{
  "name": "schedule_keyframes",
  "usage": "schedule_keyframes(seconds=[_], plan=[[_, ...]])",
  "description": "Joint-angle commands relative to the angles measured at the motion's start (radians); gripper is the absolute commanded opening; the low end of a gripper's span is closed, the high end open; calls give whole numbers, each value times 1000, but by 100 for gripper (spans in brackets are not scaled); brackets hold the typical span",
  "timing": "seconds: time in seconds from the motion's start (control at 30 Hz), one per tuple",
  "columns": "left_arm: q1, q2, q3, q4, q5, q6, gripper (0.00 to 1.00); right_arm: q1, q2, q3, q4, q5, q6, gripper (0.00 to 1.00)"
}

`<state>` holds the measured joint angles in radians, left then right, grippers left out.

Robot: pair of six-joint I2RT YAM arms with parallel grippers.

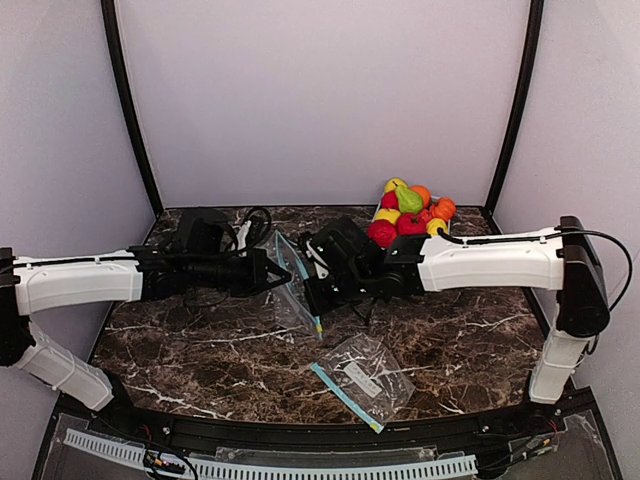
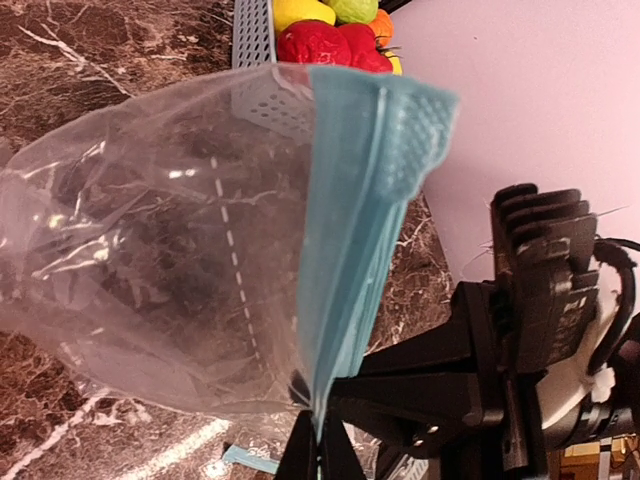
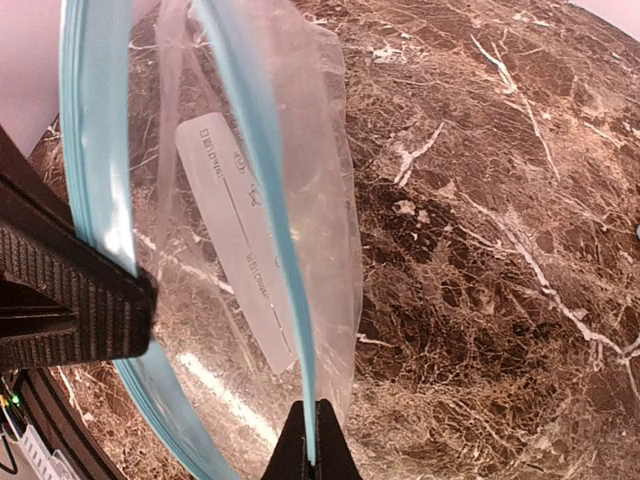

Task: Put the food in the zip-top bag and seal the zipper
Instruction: Open the zipper food storage bag at the center of the board.

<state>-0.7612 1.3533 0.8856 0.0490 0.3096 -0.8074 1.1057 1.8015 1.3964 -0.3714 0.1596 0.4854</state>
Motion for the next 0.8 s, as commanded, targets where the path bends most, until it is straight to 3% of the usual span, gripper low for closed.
schedule_keyframes(seconds=[0.0, 0.17, 0.37, 0.43, 0.77], plan=[[3, -64, -21, -188, -123, 67, 1, 2, -24, 22, -42, 78, 27, 0], [1, -111, -64, -298, -266, 94, 1, -6, -55, 3, -59, 89, 16, 0], [1, -99, -58, -307, -256, 113, 1, -3, -46, 2, -54, 27, -32, 0], [0, -97, -39, -311, -250, 146, 9, 1, -45, 3, -54, 13, -49, 0], [3, -153, 130, -442, -260, 375, 79, 12, -50, 10, -75, -15, -88, 0]])
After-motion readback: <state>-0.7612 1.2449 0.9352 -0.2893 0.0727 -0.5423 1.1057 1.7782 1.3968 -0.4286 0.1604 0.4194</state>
